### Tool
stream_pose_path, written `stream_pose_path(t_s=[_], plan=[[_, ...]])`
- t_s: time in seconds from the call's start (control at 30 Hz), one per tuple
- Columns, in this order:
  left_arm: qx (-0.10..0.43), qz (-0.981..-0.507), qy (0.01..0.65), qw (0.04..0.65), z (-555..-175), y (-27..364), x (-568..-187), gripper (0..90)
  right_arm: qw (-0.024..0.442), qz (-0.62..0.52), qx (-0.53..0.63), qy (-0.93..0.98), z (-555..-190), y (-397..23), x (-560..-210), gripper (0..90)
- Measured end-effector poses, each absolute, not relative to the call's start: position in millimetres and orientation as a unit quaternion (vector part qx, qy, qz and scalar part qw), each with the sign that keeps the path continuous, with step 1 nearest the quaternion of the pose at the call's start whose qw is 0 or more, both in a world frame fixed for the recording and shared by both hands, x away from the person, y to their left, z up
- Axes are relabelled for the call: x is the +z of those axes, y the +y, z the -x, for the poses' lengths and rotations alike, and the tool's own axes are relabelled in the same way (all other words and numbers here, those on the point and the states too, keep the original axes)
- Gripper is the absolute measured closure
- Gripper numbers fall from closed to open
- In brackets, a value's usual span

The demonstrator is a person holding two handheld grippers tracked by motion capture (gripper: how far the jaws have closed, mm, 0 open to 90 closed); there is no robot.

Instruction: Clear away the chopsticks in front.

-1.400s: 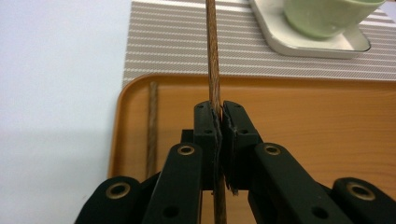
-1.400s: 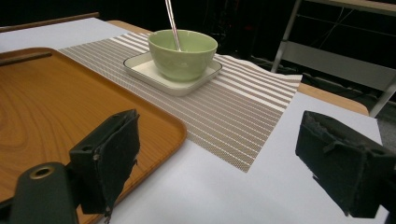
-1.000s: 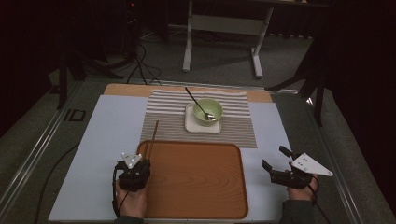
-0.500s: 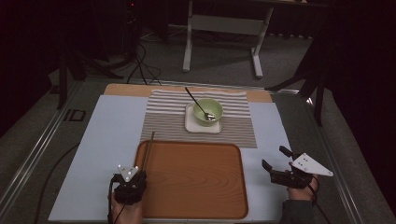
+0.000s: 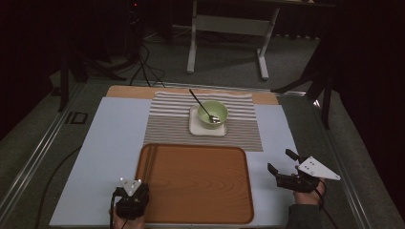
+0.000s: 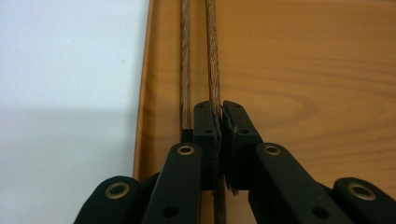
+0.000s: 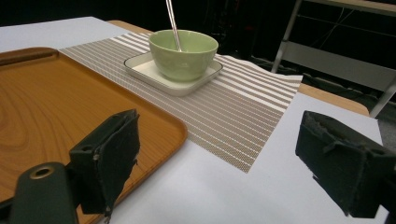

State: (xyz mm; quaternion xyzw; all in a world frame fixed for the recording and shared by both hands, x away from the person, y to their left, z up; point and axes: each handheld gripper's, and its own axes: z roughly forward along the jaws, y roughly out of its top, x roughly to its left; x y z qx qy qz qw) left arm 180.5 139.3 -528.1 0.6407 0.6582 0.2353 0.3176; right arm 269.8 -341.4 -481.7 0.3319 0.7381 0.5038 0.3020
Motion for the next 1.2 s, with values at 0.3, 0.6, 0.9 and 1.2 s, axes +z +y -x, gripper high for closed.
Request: stream_pose_path(t_s=[0.3,0.6,0.9,1.2], plan=[[0.235,-0.644,0.659,0.309,-176.5,138.4,-532.9,84.8,0.301,-0.331,0.503,0.739,-269.9,-340.8,-481.8,13.1],[0.238,-0.651,0.652,0.307,-179.0,135.0,-532.8,81.1,0.301,-0.331,0.503,0.739,-270.0,-340.9,-481.8,13.1],[0.239,-0.658,0.645,0.308,-180.5,132.9,-532.8,74.9,0.301,-0.331,0.503,0.74,-270.2,-340.6,-481.8,13.1],[0.248,-0.66,0.636,0.314,-182.0,134.9,-527.7,67.1,0.301,-0.331,0.503,0.739,-270.2,-340.8,-481.9,13.1]])
